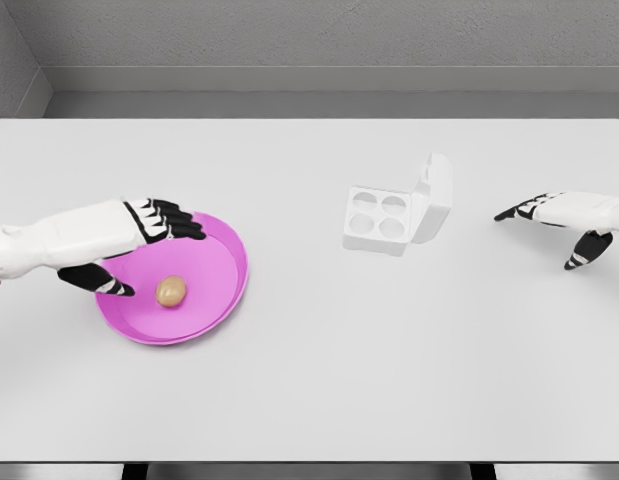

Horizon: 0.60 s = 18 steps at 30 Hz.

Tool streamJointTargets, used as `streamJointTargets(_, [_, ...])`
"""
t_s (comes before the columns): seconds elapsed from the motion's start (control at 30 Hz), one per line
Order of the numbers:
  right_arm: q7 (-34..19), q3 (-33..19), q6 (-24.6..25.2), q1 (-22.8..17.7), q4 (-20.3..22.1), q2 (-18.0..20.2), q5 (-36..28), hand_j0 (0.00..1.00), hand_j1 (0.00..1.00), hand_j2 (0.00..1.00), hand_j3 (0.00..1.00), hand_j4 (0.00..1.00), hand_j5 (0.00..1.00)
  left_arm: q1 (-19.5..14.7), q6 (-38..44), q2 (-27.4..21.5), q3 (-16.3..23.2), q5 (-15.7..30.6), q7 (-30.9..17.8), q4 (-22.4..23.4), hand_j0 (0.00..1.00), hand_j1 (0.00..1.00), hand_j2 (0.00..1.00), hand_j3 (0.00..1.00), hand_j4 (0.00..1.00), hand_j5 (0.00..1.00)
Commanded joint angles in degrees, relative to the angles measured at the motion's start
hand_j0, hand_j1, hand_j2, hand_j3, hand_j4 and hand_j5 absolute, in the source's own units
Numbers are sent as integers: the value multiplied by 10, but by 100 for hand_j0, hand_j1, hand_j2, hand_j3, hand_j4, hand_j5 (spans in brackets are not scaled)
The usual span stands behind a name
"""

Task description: Pack egg into the box and close the box lid

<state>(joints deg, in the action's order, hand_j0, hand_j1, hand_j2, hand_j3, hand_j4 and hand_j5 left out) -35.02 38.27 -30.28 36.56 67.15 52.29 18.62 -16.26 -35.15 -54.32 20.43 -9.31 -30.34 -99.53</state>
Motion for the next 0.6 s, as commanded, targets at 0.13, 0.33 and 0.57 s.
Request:
streamJointTargets(0.13, [0, 0, 0, 1, -1, 1, -3, 100, 100, 100, 100, 100, 100, -2, 1, -8, 48, 3, 24, -15, 93, 93, 93, 93, 93, 93])
streamJointTargets(0.33, [0, 4, -1, 1, -6, 3, -3, 100, 100, 100, 100, 100, 100, 2, 1, -6, 52, -11, 23, 1, 88, 88, 88, 88, 88, 88])
streamJointTargets(0.57, [0, 9, -3, 18, -14, 2, -3, 100, 100, 100, 100, 100, 100, 0, 1, 17, 53, -23, 23, 26, 89, 89, 89, 89, 89, 89])
